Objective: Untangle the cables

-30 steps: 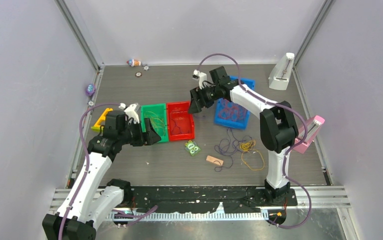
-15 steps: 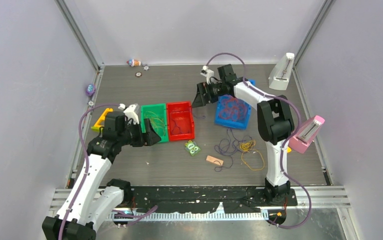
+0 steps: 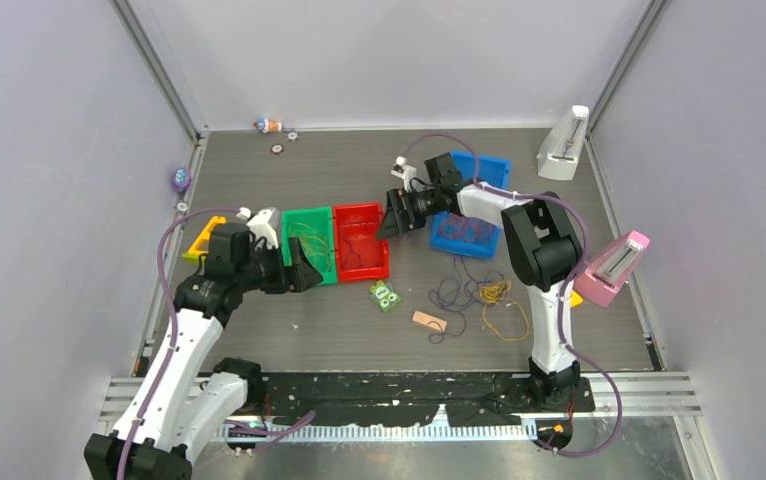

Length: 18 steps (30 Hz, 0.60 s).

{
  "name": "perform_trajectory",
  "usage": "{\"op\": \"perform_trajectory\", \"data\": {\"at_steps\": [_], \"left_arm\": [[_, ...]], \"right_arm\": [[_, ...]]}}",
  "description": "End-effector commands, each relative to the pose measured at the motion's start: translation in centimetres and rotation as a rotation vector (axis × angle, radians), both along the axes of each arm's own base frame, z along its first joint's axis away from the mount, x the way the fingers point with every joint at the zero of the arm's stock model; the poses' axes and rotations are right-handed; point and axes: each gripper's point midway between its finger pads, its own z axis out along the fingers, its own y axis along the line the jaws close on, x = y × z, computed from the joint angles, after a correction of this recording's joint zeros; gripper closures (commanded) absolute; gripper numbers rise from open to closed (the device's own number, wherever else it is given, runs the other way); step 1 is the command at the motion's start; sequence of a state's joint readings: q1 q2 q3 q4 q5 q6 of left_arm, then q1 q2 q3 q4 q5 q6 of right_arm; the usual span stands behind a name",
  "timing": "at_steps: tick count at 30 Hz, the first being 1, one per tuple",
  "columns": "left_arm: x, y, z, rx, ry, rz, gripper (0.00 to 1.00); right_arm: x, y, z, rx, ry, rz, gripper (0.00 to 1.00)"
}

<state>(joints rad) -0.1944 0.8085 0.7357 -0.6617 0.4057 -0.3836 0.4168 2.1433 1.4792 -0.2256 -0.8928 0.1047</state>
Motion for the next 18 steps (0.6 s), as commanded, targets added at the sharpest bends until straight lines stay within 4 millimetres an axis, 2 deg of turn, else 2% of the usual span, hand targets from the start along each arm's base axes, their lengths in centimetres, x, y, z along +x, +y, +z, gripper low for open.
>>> {"op": "perform_trajectory", "data": {"at_steps": [1,8,10,15,18], "left_arm": [[0.4,-0.5,0.9,-0.015,-0.06,-0.034,0.24],[0.3,-0.5,0.8,-0.017,-0.058,-0.036,0.24],[0.3,-0.5,0.9,-0.017,-0.061,-0.036,0.24],[0.2,-0.5,0.8,-0.016,-0.059,-0.035,0.24],[0.2,-0.4,0.9,-0.015,-0.061,-0.035,0.24]], "right_arm": [[-1.8,0.3,1.3,0.056,-0.028,0.031,0.05],[-3.8,0.5,2.7,0.085,-0.047,0.06,0.01],[-4.0,0.5,3.1,0.091,-0.052,0.065,0.05],[-4.3,0.4,4.2,0.102,-0.069,0.069,0.25],[-4.4,0.2,4.6,0.095,-0.08,0.066,0.28]]}}
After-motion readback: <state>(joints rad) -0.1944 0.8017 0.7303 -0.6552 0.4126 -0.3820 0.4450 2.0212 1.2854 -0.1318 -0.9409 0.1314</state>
